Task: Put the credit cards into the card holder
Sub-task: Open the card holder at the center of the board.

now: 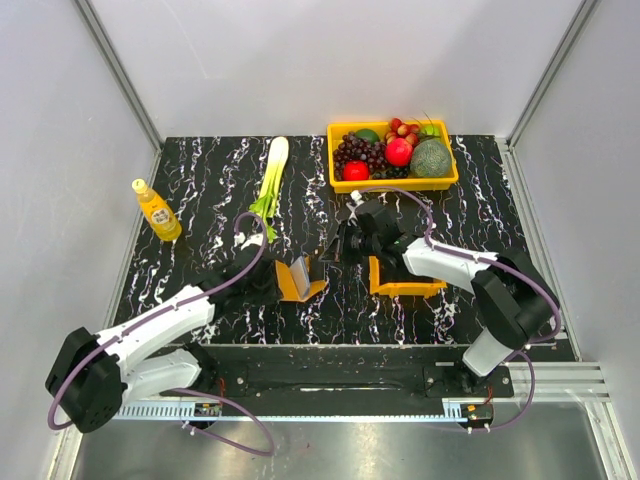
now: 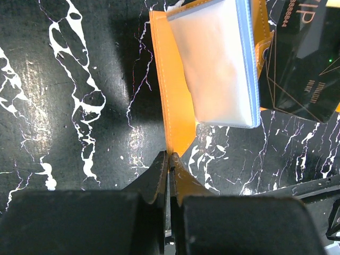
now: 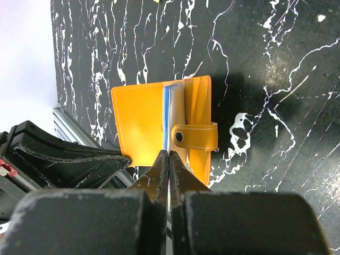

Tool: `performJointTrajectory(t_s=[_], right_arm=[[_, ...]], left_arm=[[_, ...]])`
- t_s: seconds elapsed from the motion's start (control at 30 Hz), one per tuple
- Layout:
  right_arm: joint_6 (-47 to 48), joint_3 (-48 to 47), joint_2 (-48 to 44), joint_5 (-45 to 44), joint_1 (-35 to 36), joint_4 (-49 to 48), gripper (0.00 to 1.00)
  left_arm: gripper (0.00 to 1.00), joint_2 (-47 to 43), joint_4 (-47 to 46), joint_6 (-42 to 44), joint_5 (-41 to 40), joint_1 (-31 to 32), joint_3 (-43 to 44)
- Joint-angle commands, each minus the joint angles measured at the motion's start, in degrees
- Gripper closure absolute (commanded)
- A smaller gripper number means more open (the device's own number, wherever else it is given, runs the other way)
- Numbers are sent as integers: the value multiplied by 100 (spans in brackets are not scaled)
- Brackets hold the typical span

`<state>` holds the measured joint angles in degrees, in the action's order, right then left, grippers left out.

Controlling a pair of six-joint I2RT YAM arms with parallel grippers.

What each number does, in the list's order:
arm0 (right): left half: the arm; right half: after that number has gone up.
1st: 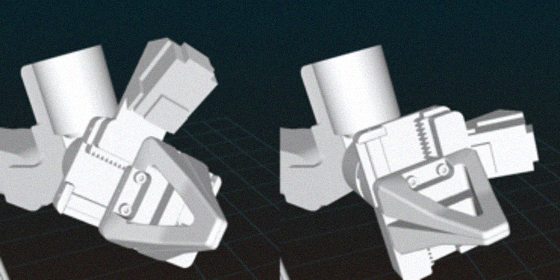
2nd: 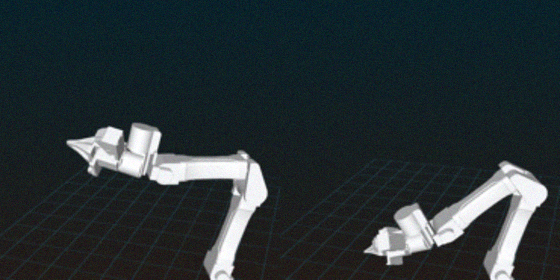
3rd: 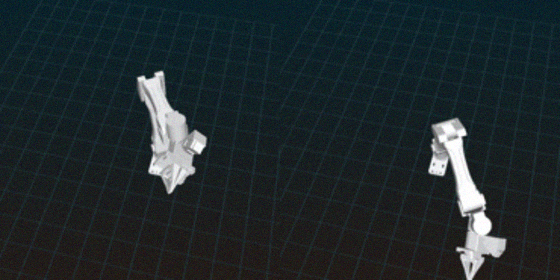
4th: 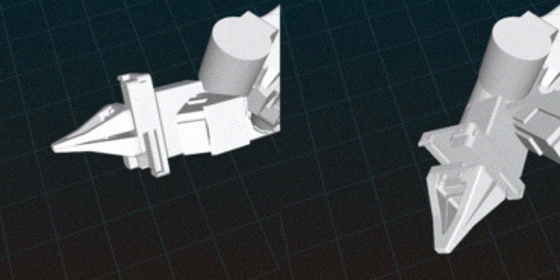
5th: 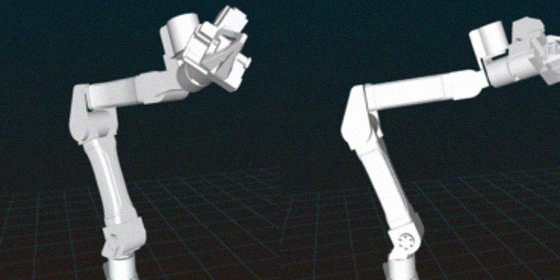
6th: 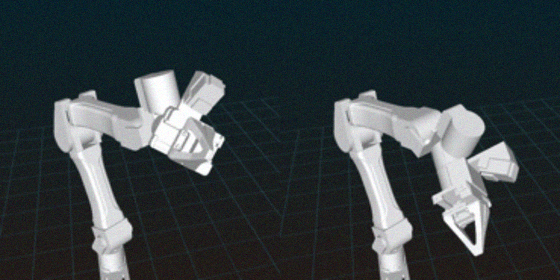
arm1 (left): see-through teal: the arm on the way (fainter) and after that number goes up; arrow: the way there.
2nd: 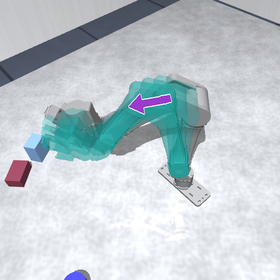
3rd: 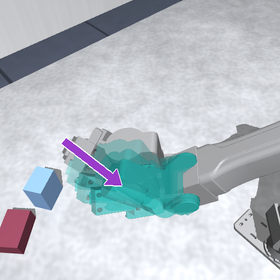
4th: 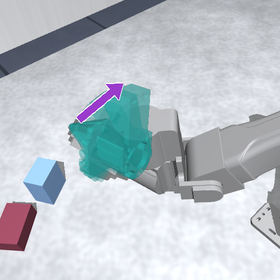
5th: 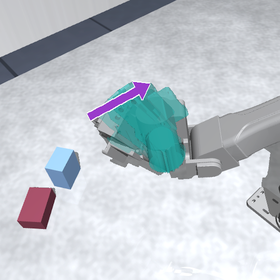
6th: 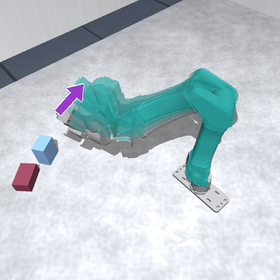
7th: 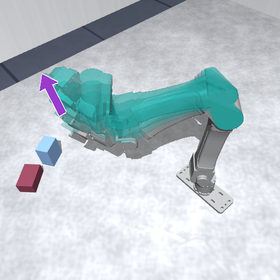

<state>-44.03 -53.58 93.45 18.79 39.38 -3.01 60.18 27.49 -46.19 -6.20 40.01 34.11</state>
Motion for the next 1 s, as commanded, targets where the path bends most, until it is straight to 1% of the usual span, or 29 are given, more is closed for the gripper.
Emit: performJointTrajectory(t_s=[0.0, 0.07, 0.13, 0.27, 0.4, 0.6, 0.73, 0.97], right_arm=[[149, -249, -152, -226, 18, 265, 100], [184, -258, -90, -296, 18, 265, 100], [254, -241, -116, -559, 18, 564, 100], [281, -161, -371, -823, 9, 608, 100], [386, -328, -450, -859, 9, 731, 100], [448, -407, -670, -1184, 0, 907, 100], [492, -495, -784, -1070, 0, 959, 100], [457, -653, -802, -464, 17, 872, 100]], left_arm=[[100, 46, -191, 84, 118, -19, -62], [100, 55, -200, 102, 110, -28, -62], [100, 90, -191, 128, 101, -19, -71], [100, 187, -138, 163, 57, -19, -53], [100, 231, -182, 216, 92, -19, -71], [100, 239, -121, 278, 57, -19, -27], [100, 222, -121, 313, 92, -19, 8], [100, 196, -129, 365, 119, -19, 96]])
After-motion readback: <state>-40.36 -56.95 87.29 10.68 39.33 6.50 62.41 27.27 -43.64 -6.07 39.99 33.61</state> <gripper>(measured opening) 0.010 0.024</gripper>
